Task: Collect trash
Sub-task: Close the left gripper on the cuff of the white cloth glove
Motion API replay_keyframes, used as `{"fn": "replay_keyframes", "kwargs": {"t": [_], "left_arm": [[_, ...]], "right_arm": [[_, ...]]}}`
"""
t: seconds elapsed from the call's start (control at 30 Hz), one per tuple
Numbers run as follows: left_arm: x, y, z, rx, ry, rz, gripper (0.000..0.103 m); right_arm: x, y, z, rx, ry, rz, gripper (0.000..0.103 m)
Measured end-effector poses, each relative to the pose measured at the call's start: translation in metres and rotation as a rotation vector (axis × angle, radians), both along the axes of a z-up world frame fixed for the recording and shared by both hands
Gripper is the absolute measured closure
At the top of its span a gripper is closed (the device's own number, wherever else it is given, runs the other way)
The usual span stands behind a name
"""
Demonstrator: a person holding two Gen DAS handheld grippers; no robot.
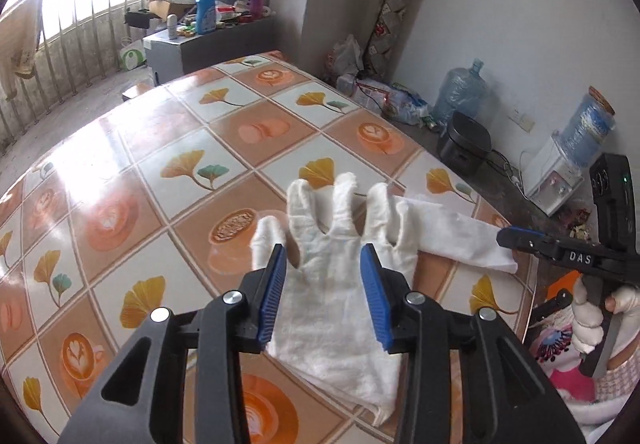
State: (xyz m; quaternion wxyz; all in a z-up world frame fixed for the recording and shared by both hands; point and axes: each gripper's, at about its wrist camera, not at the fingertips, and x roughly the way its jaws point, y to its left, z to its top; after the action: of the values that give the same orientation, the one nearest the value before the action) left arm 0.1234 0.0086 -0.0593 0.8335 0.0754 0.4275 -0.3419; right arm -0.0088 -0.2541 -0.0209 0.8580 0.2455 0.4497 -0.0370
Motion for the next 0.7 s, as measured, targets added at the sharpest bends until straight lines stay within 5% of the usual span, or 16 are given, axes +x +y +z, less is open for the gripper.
{"fn": "replay_keyframes", "kwargs": {"t": [0.23, 0.47, 0.7], "left_arm": [[-0.02, -0.044, -0.031, 0.11, 0.099, -0.172, 0.054], [-0.025, -0.053, -0.039, 0.203, -0.003, -0.168, 0.054], [-0.013, -0.051, -0.038, 0.235, -0.039, -0.114, 0.082]], "right_arm": [[-0.004, 0.0, -0.002, 0.015, -0.002, -0.003, 0.062], [-0.004, -0.002, -0.004, 0.024, -0.006, 0.0, 0.06], [-0.004, -0.003, -0.004, 0.028, -0.008, 0.0, 0.06]]}}
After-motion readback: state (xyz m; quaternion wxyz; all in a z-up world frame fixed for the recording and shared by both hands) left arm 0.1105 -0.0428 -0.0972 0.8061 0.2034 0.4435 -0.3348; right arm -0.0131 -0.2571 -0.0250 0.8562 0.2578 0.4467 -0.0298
